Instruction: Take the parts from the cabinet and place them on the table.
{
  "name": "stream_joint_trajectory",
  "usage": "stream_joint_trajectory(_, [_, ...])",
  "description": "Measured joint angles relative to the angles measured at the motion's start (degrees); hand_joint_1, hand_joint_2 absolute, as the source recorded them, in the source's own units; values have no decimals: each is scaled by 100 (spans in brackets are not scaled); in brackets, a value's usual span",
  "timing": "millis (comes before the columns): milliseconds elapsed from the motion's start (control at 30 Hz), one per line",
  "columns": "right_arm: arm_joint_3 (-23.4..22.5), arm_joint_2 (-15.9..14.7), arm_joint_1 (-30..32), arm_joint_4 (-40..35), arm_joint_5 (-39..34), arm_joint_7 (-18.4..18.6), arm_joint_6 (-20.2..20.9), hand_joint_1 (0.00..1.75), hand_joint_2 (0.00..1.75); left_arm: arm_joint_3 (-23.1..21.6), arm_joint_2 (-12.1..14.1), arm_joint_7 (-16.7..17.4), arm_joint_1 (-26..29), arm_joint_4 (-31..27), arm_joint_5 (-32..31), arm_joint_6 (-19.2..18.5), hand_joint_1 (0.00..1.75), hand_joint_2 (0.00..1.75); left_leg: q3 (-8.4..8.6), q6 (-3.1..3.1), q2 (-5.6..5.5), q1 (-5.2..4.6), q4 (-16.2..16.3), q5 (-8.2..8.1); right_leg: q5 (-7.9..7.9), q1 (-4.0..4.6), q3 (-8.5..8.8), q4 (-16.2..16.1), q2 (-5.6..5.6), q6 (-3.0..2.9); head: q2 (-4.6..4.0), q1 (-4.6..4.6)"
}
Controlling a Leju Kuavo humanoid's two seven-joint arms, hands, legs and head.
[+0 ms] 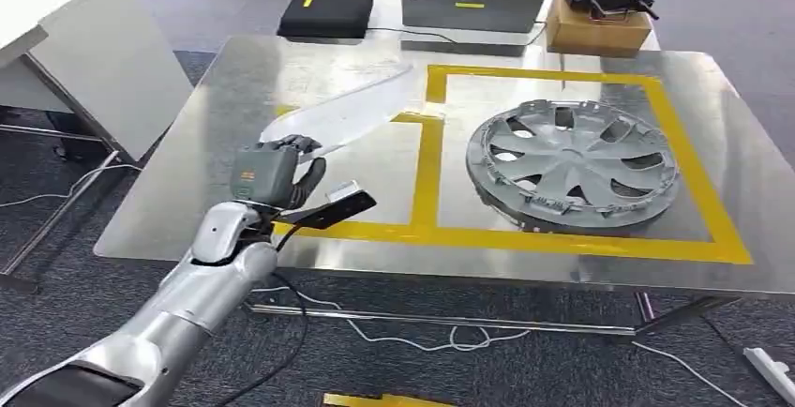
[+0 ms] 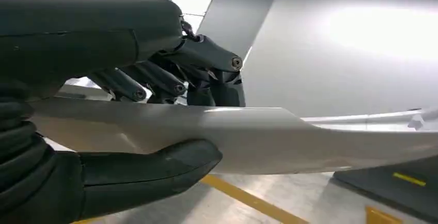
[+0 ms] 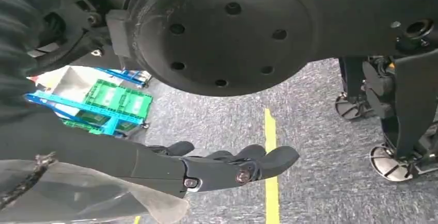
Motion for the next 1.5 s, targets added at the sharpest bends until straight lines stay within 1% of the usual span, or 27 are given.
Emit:
stream_joint_trajectory(100, [11, -13, -9, 39, 39, 0, -4, 0, 175, -148, 4, 527, -171, 303, -647, -313, 175, 175, -1, -2, 0, 1, -1, 1, -3, 3, -3, 5, 0, -4, 0, 0])
stream_joint_trajectory(167, [48, -20, -18, 66, 66, 0, 0, 0, 175, -284, 0, 929, -338, 582, -1056, -652, 175, 175, 0, -7, 0, 1, -1, 4, -2, 2, -4, 8, 0, -4, 0, 2])
stream_joint_trajectory(267, [92, -35, -20, 105, 81, 0, 7, 0, 175, -477, -15, 1392, -490, 975, -1582, -1115, 175, 175, 0, -8, 1, 1, -1, 5, -2, 2, -4, 8, 2, -5, 0, 0])
stream_joint_trajectory(367, [96, -50, -19, 138, 92, 0, 7, 0, 175, -588, -22, 1578, -540, 1293, -1789, -1357, 175, 175, 0, -8, 1, 1, -1, 5, -2, 2, -5, 9, 2, -5, 0, 0])
stream_joint_trajectory(600, [96, -63, -16, 149, 92, 0, 2, 0, 175, -669, -48, 1586, -550, 1615, -1905, -1554, 175, 175, -1, -9, 1, 2, -1, 4, -5, 3, -4, 10, 1, -7, 0, 0])
stream_joint_trajectory(633, [96, -63, -17, 149, 92, 0, 2, 0, 0, -675, -52, 1586, -555, 1639, -1912, -1563, 0, 175, -1, -10, 1, 2, -2, 3, -6, 3, -4, 10, 1, -9, 0, 2])
stream_joint_trajectory(767, [96, -63, -15, 149, 92, 0, -2, 0, 0, -706, -83, 1551, -524, 1729, -1988, -1602, 0, 175, -1, -10, 1, 2, -2, 3, -6, 2, -4, 10, 0, -11, 0, 2])
stream_joint_trajectory(800, [96, -63, -14, 151, 92, 0, -9, 0, 0, -708, -101, 1506, -518, 1744, -1976, -1571, 0, 0, -1, -10, 1, 2, -1, 4, -6, 2, -4, 10, 0, -11, 0, 0])
stream_joint_trajectory(867, [92, -66, -12, 151, 92, 0, -20, 0, 0, -691, -120, 1321, -513, 1750, -1814, -1413, 0, 0, 0, -10, 1, 2, -1, 4, -6, 2, -4, 10, 0, -11, 0, 0])
stream_joint_trajectory(900, [92, -66, -7, 151, 90, 0, -30, 0, 0, -649, -144, 1177, -496, 1748, -1693, -1276, 0, 0, 0, -10, 1, 2, -1, 4, -6, 2, -4, 10, 0, -11, 0, 0])
stream_joint_trajectory(933, [90, -66, -3, 151, 83, 0, -39, 0, 0, -582, -179, 1028, -463, 1722, -1546, -1113, 0, 0, 0, -10, 1, 2, -1, 4, -6, 2, -4, 10, 0, -11, 0, 0])
stream_joint_trajectory(1000, [83, -66, 1, 151, 50, 0, -55, 0, 0, -465, -236, 637, -362, 1599, -1225, -906, 0, 0, 0, -11, 1, 2, -1, 3, -6, 2, -4, 10, 1, -11, 0, 0])
stream_joint_trajectory(1033, [76, -66, 6, 149, 26, 0, -72, 0, 0, -382, -269, 339, -246, 1415, -919, -843, 0, 0, 0, -11, 1, 2, -1, 3, -6, 2, -5, 10, 2, -11, 0, 0])
stream_joint_trajectory(1067, [72, -66, 14, 149, 2, 0, -90, 0, 0, -306, -297, 128, -122, 1196, -676, -835, 0, 0, 0, -12, 1, 2, -2, 2, -8, 3, -5, 10, 1, -12, 0, 0])
stream_joint_trajectory(1167, [31, -63, 24, 149, -26, 0, -118, 0, 0, -166, -369, -249, 185, 633, -211, -852, 0, 0, -1, -14, 1, 2, -3, -1, -10, 3, -5, 10, 2, -12, 0, 0])
stream_joint_trajectory(1200, [9, -61, 32, 149, -46, 0, -144, 0, 0, -118, -380, -414, 321, 416, 67, -892, 0, 0, -1, -19, 1, 2, -4, -4, -11, 3, -5, 10, 3, -12, 0, 0])
stream_joint_trajectory(1233, [-22, -57, 45, 149, -61, 0, -166, 0, 0, -78, -380, -569, 502, 112, 371, -951, 0, 0, -1, -19, 2, 2, -5, -4, -13, 3, -4, 11, 3, -14, 0, 2])
stream_joint_trajectory(1267, [-57, -48, 68, 149, -79, 0, -184, 0, 0, -59, -372, -692, 745, -323, 727, -1034, 0, 0, 0, -19, 1, 2, -7, -5, -15, 3, -5, 11, 3, -15, 0, 0])
stream_joint_trajectory(1333, [-114, -28, 97, 144, -94, 0, -214, 0, 0, -30, -328, -792, 1151, -1024, 1184, -1128, 0, 0, -1, -19, 0, 3, -11, -5, -18, 3, -4, 11, 2, -13, 0, 2])
stream_joint_trajectory(1367, [-142, -17, 100, 138, -85, 0, -230, 0, 0, -15, -275, -851, 1373, -1359, 1387, -1125, 0, 0, 0, -21, 2, 4, -17, -6, -19, 3, -3, 11, 4, -15, 0, 4])
stream_joint_trajectory(1433, [-177, 15, 122, 138, 5, -2, -289, 0, 0, 113, -127, -1004, 1938, -2275, 1870, -1036, 0, 0, 6, -38, 12, 3, -24, -18, -28, 3, -2, 12, 22, -27, 0, -2])
stream_joint_trajectory(1500, [-199, 46, 135, 138, 85, -2, -374, 0, 0, 265, 26, -1150, 2381, -2884, 2189, -988, 0, 0, 17, -38, 8, 4, -27, -18, -34, 5, -1, 12, 12, -29, 0, 2])
